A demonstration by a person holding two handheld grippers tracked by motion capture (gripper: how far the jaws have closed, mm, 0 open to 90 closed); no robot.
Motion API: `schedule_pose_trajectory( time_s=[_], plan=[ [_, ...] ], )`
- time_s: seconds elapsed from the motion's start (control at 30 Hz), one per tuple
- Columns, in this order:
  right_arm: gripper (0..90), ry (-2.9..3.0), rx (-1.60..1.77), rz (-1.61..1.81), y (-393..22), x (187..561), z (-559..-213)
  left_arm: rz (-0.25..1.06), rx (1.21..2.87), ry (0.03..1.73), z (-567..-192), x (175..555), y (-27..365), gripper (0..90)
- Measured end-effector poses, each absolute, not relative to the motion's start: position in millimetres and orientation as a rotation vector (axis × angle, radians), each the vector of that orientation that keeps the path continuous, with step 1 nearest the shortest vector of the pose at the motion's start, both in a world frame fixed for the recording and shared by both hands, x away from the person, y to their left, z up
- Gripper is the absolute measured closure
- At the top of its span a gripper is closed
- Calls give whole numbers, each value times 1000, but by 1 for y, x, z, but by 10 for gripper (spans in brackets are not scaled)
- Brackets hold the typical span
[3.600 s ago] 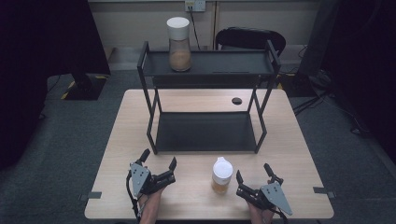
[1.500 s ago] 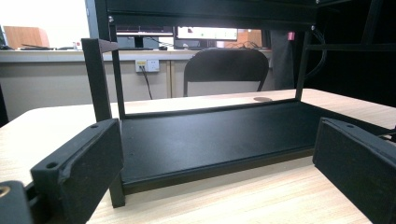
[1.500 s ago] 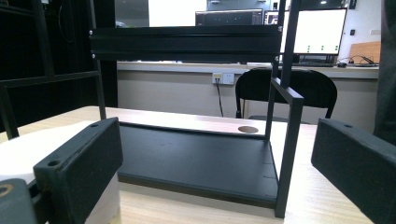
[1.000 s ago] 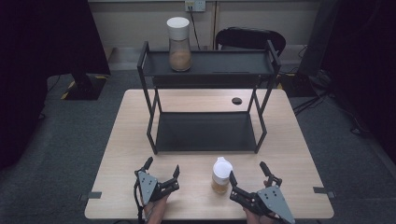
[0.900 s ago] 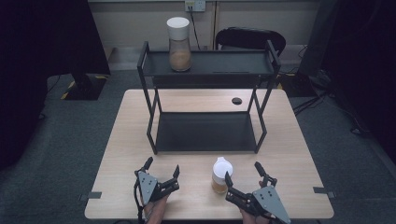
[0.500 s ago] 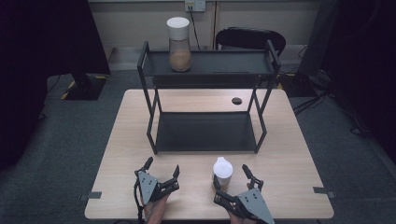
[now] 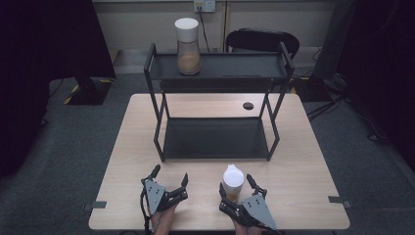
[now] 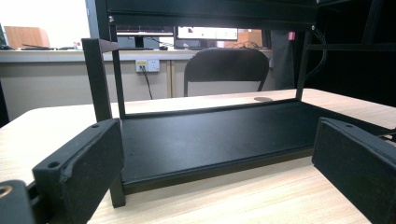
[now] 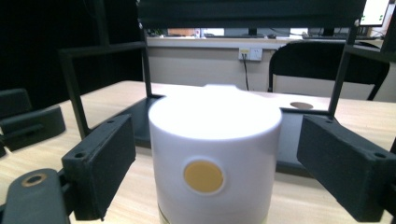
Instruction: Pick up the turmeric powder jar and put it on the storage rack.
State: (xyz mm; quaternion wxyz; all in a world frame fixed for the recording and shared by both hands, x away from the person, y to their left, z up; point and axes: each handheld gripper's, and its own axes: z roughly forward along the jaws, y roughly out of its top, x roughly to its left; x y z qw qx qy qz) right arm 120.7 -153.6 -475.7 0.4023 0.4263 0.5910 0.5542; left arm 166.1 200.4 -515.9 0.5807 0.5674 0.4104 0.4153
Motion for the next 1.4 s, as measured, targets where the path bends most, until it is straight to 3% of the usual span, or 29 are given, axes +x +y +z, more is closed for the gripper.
schedule_pose_trajectory(
  time_s=[0.63, 1.4],
  plan=[
    [286, 1582, 1135, 1391, -157, 136, -480, 970, 1327, 958, -516, 166, 201, 21],
    [298, 1572, 1118, 1390, -158, 133, -477, 973, 1327, 961, -516, 166, 200, 23]
  ],
)
